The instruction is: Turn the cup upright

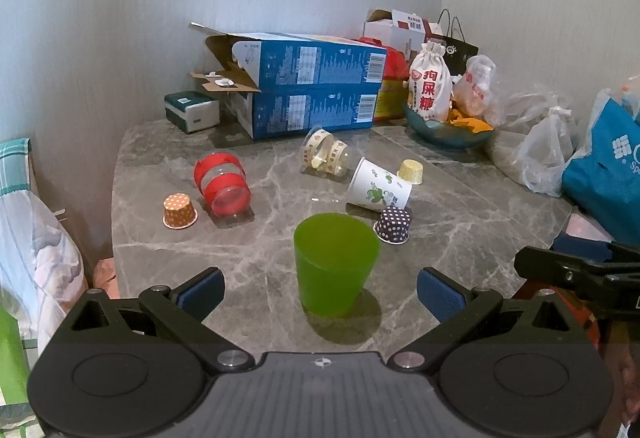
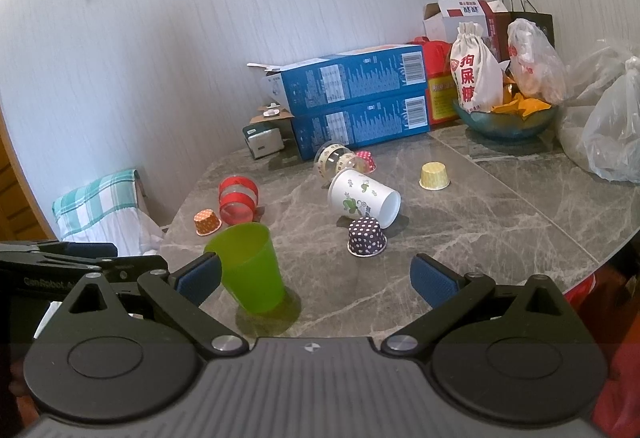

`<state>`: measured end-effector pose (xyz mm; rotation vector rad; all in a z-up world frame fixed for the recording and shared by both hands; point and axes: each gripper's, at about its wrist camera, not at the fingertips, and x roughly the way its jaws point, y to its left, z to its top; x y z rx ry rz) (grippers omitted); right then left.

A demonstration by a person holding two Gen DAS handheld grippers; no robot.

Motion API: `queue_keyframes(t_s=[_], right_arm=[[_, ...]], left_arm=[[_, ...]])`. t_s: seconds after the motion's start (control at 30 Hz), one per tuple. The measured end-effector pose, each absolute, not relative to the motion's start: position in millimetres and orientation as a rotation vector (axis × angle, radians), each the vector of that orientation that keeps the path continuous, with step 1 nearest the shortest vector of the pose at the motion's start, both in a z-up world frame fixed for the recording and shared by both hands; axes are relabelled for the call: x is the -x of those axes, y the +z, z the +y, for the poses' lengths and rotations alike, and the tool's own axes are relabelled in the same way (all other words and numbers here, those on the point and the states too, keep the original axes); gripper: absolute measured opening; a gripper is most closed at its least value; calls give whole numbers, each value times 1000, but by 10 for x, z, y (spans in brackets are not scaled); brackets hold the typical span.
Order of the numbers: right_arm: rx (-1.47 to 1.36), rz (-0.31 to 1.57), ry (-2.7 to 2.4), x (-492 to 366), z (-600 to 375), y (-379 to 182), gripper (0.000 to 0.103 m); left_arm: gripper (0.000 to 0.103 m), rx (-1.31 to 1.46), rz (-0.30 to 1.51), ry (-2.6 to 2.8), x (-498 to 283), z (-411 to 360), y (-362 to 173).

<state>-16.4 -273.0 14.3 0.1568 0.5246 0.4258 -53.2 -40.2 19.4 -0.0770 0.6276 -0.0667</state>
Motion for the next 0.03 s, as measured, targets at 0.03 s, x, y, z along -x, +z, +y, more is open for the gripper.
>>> queue_keyframes(t_s=[0.03], right_arm=[[-157, 525, 426, 161, -2731, 143, 102]], left_arm=[[103, 80, 622, -66, 530, -391, 196]])
